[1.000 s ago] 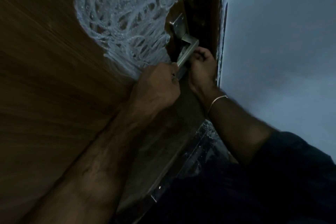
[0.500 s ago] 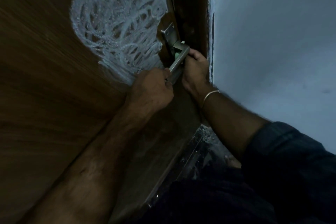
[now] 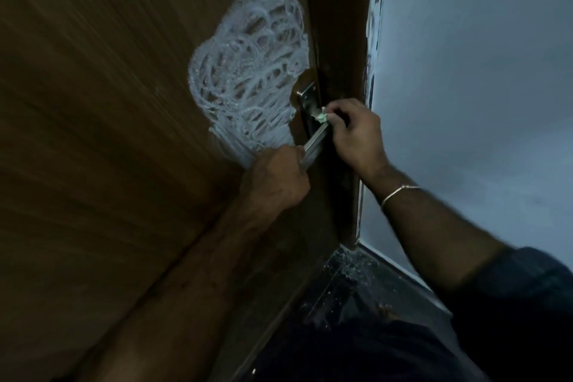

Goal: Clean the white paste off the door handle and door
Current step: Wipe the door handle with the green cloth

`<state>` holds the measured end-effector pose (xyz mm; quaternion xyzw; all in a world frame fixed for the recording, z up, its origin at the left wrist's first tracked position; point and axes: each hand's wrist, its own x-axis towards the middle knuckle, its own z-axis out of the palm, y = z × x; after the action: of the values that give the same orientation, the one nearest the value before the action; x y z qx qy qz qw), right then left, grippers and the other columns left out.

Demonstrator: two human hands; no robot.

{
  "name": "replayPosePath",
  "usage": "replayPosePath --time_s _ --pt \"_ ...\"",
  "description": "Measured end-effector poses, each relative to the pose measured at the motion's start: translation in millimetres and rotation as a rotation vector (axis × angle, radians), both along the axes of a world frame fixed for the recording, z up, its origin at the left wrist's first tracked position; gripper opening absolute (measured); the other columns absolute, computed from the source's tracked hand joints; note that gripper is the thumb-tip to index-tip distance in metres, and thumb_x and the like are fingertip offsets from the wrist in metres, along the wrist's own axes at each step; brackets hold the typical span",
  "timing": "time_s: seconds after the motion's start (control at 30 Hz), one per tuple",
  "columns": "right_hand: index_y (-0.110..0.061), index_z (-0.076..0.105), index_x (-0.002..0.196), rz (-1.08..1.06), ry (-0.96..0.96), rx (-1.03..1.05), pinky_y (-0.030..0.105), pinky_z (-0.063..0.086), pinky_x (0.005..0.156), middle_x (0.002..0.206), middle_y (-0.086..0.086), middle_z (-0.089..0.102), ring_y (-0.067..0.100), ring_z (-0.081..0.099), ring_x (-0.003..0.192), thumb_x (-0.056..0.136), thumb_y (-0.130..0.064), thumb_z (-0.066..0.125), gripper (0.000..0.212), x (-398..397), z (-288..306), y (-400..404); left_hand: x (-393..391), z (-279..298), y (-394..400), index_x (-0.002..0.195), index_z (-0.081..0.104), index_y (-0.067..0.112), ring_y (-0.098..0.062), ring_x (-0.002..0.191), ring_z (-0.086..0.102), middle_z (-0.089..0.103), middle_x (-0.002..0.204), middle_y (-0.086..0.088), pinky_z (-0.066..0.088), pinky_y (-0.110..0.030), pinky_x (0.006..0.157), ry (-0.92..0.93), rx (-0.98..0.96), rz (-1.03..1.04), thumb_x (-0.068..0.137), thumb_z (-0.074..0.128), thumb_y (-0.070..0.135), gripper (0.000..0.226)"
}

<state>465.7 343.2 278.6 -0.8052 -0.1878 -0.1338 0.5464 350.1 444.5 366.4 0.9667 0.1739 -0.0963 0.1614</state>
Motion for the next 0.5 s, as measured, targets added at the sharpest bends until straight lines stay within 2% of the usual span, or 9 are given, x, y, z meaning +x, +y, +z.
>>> replayPosePath --time_s 0.07,0.13,0.2,0.3,0.4,0.43,0.5 --pt "-0.007 0.072 0.1 0.107 -0.075 -0.301 0.02 0.042 0.084 0.108 0.008 0.064 0.021 0.06 0.099 0.089 -0.005 0.059 0.017 10.7 16.9 0.6 2.3 -1.2 0.2 0.147 0.048 0.019 -0.021 0.124 0.055 0.055 0.142 -0.005 0.046 -0.033 0.105 -0.007 -0.007 0.017 0.1 0.054 0.022 0.048" --pt "-0.006 0.07 0.104 0.157 -0.089 -0.493 0.029 0.045 0.082 0.115 0.011 0.058 0.028 0.059 0.101 0.086 -0.001 0.061 0.021 15.6 31.5 11.2 4.1 -3.8 1.4 0.145 0.05 0.019 -0.021 0.124 0.056 0.057 0.14 -0.006 0.046 -0.033 0.104 -0.02 -0.011 0.03 0.1 0.055 0.023 0.046" --pt "-0.004 0.067 0.112 0.142 -0.112 -0.576 0.036 0.048 0.086 0.125 0.014 0.054 0.033 0.058 0.105 0.086 -0.002 0.061 0.026 14.2 39.6 19.2 4.0 -6.4 2.9 0.144 0.051 0.019 -0.022 0.125 0.056 0.057 0.141 -0.005 0.045 -0.032 0.105 -0.031 -0.006 0.039 0.099 0.056 0.025 0.046" --pt "-0.004 0.063 0.12 0.206 -0.294 -0.758 0.043 0.052 0.09 0.129 0.014 0.052 0.033 0.055 0.109 0.093 -0.006 0.052 0.029 3.1 33.7 9.3 4.7 -9.4 5.0 0.142 0.054 0.018 -0.022 0.124 0.057 0.059 0.139 -0.006 0.047 -0.034 0.105 -0.033 -0.003 0.033 0.099 0.055 0.026 0.043" --pt "-0.007 0.064 0.117 0.332 -0.419 -0.857 0.041 0.052 0.083 0.121 0.012 0.056 0.029 0.055 0.103 0.092 -0.004 0.052 0.028 5.8 36.5 -7.7 6.7 -9.8 6.5 0.141 0.055 0.02 -0.019 0.107 0.062 0.061 0.135 -0.005 0.054 -0.035 0.095 -0.035 -0.013 0.045 0.099 0.056 0.026 0.042" --pt "-0.006 0.065 0.115 0.343 -0.42 -0.857 0.039 0.052 0.082 0.117 0.012 0.058 0.029 0.056 0.101 0.091 -0.003 0.053 0.027 11.7 39.8 -7.8 6.9 -10.5 6.8 0.141 0.055 0.02 -0.017 0.101 0.062 0.061 0.133 -0.005 0.055 -0.035 0.092 -0.042 -0.018 0.042 0.099 0.055 0.026 0.042" --pt "-0.004 0.066 0.11 0.293 -0.356 -0.824 0.034 0.05 0.076 0.109 0.011 0.06 0.028 0.06 0.094 0.091 -0.005 0.052 0.024 18.3 44.1 -6.7 4.4 -13.0 5.6 0.141 0.054 0.021 -0.018 0.102 0.063 0.061 0.132 -0.005 0.055 -0.036 0.09 -0.052 -0.03 0.043 0.099 0.055 0.026 0.042"
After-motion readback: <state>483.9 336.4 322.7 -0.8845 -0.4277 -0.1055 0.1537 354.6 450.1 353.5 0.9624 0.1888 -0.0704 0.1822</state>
